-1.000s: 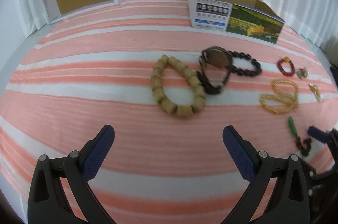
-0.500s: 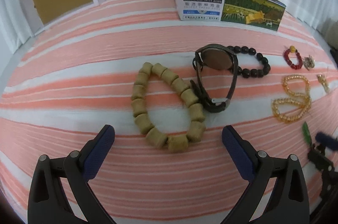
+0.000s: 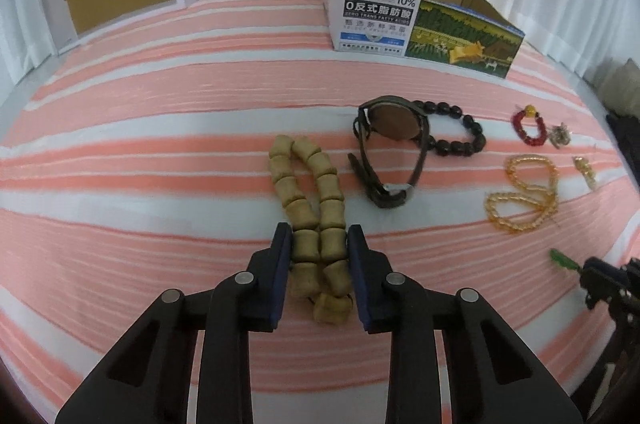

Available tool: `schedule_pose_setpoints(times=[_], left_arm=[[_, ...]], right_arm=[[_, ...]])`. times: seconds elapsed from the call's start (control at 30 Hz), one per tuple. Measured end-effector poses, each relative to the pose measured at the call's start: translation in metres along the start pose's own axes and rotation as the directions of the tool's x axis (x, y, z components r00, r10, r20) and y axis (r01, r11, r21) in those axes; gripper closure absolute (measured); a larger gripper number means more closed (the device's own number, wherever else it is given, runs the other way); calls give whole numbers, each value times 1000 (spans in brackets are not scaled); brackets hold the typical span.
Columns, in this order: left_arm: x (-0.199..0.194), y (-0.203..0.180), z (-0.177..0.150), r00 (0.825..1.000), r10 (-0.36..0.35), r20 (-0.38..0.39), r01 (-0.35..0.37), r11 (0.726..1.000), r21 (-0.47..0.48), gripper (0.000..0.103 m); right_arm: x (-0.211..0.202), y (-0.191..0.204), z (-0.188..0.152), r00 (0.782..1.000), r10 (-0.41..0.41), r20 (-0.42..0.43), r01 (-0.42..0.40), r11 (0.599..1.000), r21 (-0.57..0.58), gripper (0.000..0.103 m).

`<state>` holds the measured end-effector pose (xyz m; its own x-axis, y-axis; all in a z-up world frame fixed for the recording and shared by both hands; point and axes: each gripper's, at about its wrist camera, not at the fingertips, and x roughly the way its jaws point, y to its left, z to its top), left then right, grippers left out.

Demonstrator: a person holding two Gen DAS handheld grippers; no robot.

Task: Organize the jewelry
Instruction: 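Grasp the pale wooden bead bracelet with the left tool while the right tool grasps the green jade pendant, then lift and carry the pale bracelet and jade pendant over the cardboard box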

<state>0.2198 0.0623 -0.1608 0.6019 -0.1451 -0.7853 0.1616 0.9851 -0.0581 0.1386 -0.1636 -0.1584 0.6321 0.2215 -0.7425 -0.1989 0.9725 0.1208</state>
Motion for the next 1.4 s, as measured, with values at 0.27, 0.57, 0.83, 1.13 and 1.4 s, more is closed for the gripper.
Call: schedule_pose_setpoints(times=[0.27, 0.57, 0.83, 1.13, 1.4], left_arm=[[-28, -15, -8, 999, -47, 16, 47, 999, -24, 76], [-38, -34, -13, 998, -63, 7, 63, 998, -5, 76], [-38, -33, -16, 998, -59, -5, 59, 998, -6, 76], [-39, -36, -18, 998, -59, -11, 59, 998, -6, 76], [-46, -46, -18, 997, -68, -38, 68, 998, -7, 76]], right_arm=[[-25, -14, 11, 999, 15, 53, -17, 999, 42, 94], [-31, -34, 7, 999, 9, 52, -13, 997, 73, 94], [-25, -41, -4, 998, 49, 35, -51, 997, 53, 93], [-15, -39, -23, 998, 40, -41, -42, 999, -33, 56], [-17, -35, -22, 998, 16, -55, -20, 997, -72, 90]])
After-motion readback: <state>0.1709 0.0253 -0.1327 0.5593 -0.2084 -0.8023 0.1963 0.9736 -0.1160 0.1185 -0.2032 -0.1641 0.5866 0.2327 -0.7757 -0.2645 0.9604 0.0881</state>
